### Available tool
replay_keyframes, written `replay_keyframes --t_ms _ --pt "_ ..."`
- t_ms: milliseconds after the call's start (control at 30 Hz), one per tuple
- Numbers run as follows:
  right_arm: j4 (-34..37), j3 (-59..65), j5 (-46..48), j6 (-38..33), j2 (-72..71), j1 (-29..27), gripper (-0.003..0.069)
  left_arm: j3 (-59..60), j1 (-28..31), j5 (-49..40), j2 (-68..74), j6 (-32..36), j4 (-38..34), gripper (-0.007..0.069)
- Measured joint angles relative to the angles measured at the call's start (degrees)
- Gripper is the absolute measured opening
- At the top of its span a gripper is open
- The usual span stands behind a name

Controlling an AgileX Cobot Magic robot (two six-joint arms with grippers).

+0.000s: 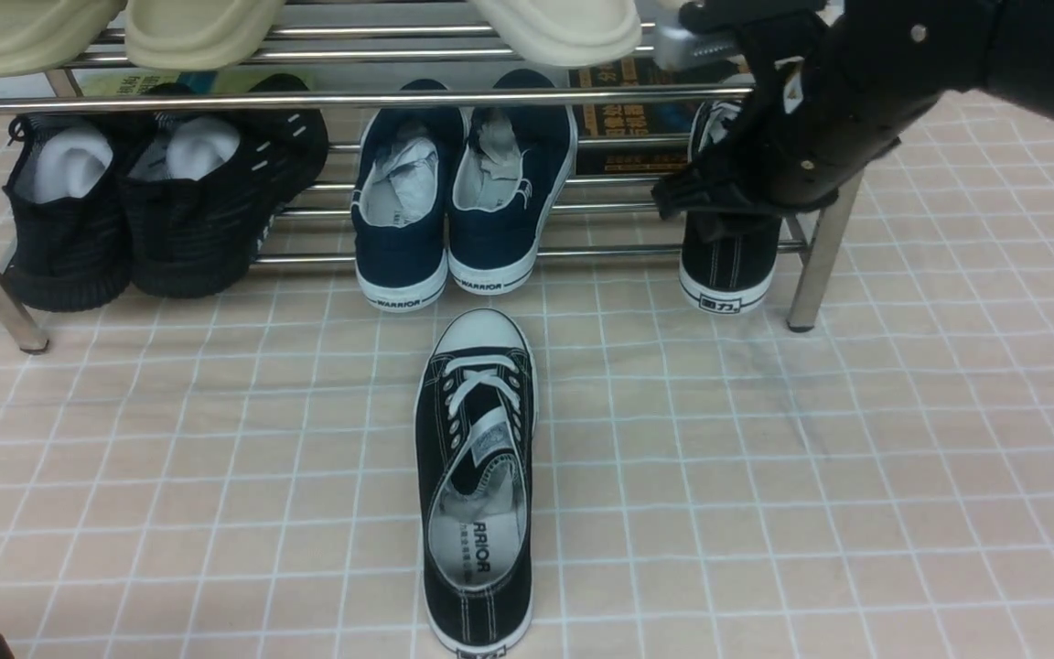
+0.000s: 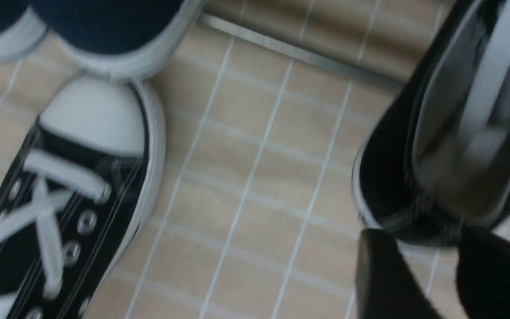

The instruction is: Take the shoes off the shelf from the light coffee tablecloth by hand.

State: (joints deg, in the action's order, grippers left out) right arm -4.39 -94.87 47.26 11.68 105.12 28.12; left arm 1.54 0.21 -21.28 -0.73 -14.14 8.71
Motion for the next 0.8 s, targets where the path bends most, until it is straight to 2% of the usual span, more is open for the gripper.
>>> replay_keyframes --t_ms 100,267,467,733,800 --pt "-0.4 -0.1 -4.8 0.0 1.8 0.0 0.0402 0.0 0.0 0.0 0.0 0.0 0.0 0.0240" --pt "-2.3 -0.1 -11.3 0.0 5.3 0.0 0.0454 0.0 0.0 0.0 0.0 0.0 0.0 0.0240" --pt "-4.8 -0.1 -13.7 1.5 7.8 0.0 0.0459 0.0 0.0 0.0 0.0 0.0 0.0 0.0240" --pt "-11.9 -0.2 -13.7 10.7 9.1 0.0 0.0453 0.0 0.0 0.0 0.0 0.0 0.0 0.0240" --pt "-12.7 -0.2 -13.6 12.1 9.2 0.0 0.0423 0.0 0.0 0.0 0.0 0.0 0.0 0.0240"
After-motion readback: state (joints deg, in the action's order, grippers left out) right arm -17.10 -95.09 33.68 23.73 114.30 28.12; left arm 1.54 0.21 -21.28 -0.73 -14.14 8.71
